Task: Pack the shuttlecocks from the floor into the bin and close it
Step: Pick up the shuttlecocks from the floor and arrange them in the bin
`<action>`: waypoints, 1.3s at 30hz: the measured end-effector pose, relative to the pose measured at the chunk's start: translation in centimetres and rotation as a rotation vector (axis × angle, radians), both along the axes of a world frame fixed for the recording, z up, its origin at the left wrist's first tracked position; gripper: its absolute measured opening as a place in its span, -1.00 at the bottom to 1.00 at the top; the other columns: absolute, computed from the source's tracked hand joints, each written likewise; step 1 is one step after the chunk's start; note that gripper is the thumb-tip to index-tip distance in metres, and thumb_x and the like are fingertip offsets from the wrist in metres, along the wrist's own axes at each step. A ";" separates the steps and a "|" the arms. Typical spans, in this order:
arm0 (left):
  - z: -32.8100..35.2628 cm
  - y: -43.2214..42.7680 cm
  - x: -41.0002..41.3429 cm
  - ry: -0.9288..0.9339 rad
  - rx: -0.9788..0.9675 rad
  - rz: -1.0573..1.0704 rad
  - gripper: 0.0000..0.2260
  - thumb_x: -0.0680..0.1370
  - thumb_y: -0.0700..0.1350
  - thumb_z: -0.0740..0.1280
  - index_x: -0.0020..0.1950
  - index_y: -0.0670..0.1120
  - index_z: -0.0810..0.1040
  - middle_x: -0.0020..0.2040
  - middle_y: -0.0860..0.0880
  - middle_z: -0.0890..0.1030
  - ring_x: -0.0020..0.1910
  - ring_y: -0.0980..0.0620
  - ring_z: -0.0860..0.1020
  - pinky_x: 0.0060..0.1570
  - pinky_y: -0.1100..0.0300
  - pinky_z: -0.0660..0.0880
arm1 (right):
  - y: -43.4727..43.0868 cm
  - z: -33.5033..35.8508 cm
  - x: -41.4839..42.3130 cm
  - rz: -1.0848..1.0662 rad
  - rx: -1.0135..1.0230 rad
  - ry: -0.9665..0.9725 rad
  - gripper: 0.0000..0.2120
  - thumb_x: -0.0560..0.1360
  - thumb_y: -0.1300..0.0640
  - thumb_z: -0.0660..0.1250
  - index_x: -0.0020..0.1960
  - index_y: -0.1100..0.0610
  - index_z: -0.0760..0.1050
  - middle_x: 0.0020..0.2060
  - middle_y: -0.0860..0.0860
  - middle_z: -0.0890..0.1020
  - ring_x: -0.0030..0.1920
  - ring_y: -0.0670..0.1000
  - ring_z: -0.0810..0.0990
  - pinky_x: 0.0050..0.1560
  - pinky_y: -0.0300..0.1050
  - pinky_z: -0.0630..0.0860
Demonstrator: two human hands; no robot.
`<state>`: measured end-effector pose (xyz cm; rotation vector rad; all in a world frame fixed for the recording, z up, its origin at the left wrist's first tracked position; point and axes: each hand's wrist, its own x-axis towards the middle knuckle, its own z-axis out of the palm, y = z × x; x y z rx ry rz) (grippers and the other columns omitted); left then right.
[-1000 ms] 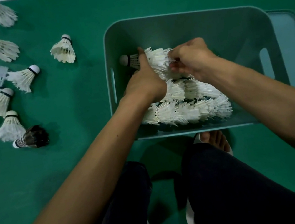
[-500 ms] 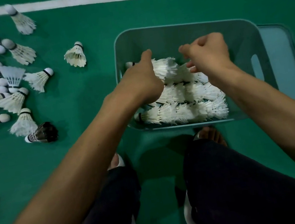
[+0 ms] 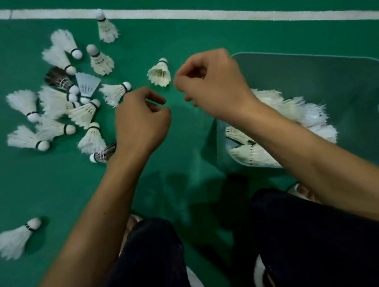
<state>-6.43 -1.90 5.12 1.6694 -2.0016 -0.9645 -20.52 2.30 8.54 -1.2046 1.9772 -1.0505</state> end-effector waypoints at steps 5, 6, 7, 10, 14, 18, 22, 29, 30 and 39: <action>-5.2 -0.9 9.1 -0.010 0.024 0.402 -0.81 0.44 -0.21 0.34 -0.01 -0.06 0.67 -0.34 0.10 0.56 -0.16 -0.06 0.63 -0.17 0.19 0.47 | -1.8 -3.6 8.4 0.568 0.309 0.296 -0.79 0.50 0.09 0.30 0.01 0.10 0.69 -0.15 0.10 0.73 -0.06 0.15 0.68 0.00 -0.03 0.61; -6.2 -0.9 10.8 -0.010 0.019 0.506 -0.79 0.44 -0.22 0.32 0.02 -0.09 0.66 -0.31 0.07 0.58 -0.11 -0.10 0.63 -0.11 0.16 0.49 | -1.8 -4.4 9.9 0.681 0.356 0.335 -0.75 0.50 0.08 0.28 0.08 0.09 0.66 -0.05 0.15 0.72 0.01 0.21 0.66 0.05 0.01 0.60; -7.2 -1.0 12.4 -0.011 0.025 0.601 -0.77 0.44 -0.21 0.30 0.05 -0.11 0.64 -0.25 0.03 0.60 -0.05 -0.12 0.63 -0.03 0.12 0.50 | -1.8 -5.2 11.2 0.793 0.397 0.363 -0.72 0.51 0.07 0.26 0.15 0.07 0.62 0.03 0.18 0.69 0.07 0.24 0.64 0.09 0.05 0.59; -9.9 -2.1 16.6 -0.021 0.077 0.754 -0.71 0.38 -0.16 0.26 0.08 -0.13 0.57 -0.02 -0.07 0.65 0.09 -0.19 0.59 0.15 -0.03 0.51 | -2.1 -7.0 14.7 1.069 0.517 0.485 -0.65 0.56 0.07 0.24 0.34 0.05 0.46 0.22 0.19 0.53 0.18 0.26 0.55 0.07 0.04 0.51; -11.8 -5.2 18.5 -0.025 0.137 0.674 -0.73 0.52 0.01 0.35 0.10 -0.15 0.57 0.02 -0.07 0.62 0.07 -0.10 0.57 0.09 0.06 0.47 | -3.4 -8.4 17.3 0.840 0.601 0.597 -0.65 0.57 0.07 0.28 0.33 0.11 0.45 0.26 0.22 0.37 0.20 0.26 0.45 0.00 0.00 0.32; -11.9 -7.5 16.3 -0.061 0.245 0.509 -0.42 0.38 0.42 0.37 -0.27 -0.13 0.48 -0.33 -0.02 0.50 -0.33 -0.04 0.46 -0.27 0.09 0.33 | -4.6 -10.0 17.8 0.664 0.585 0.450 -0.69 0.53 0.08 0.31 0.26 0.08 0.47 0.20 0.21 0.43 0.22 0.26 0.41 0.07 0.03 0.38; -12.3 -8.9 15.8 -0.230 0.375 0.326 -0.53 0.25 0.22 0.57 -0.34 -0.13 0.47 -0.36 -0.14 0.54 -0.27 -0.17 0.58 -0.45 0.12 0.27 | -6.1 -11.7 17.7 0.478 0.572 0.212 -0.82 0.51 0.13 0.31 0.05 0.16 0.60 -0.03 0.18 0.67 0.04 0.24 0.60 -0.07 -0.07 0.48; -8.0 -9.2 17.4 -0.176 0.276 0.362 -0.72 0.33 0.10 0.59 -0.12 -0.07 0.71 -0.28 -0.04 0.62 -0.32 0.01 0.55 -0.40 0.20 0.31 | -7.6 -9.0 14.0 0.316 0.515 0.447 -0.80 0.48 0.03 0.39 -0.22 0.14 0.52 -0.24 0.10 0.62 -0.14 0.19 0.62 -0.10 0.01 0.59; -7.4 -9.3 17.0 -0.109 0.231 0.347 -0.70 0.35 0.08 0.59 -0.02 -0.05 0.73 -0.20 -0.03 0.64 -0.34 0.09 0.52 -0.41 0.22 0.33 | -7.8 -8.3 13.2 0.307 0.511 0.501 -0.76 0.48 0.05 0.41 -0.26 0.13 0.44 -0.27 0.09 0.58 -0.15 0.19 0.60 -0.13 -0.01 0.55; -9.5 -11.8 10.3 0.142 0.329 0.374 -0.75 0.33 0.01 0.59 -0.12 -0.11 0.75 -0.03 -0.15 0.72 -0.14 -0.02 0.58 -0.12 0.06 0.51 | -7.7 -8.7 10.5 0.360 0.632 0.463 -0.82 0.50 0.11 0.37 -0.10 0.15 0.38 -0.15 0.11 0.51 0.01 0.23 0.59 -0.09 0.00 0.43</action>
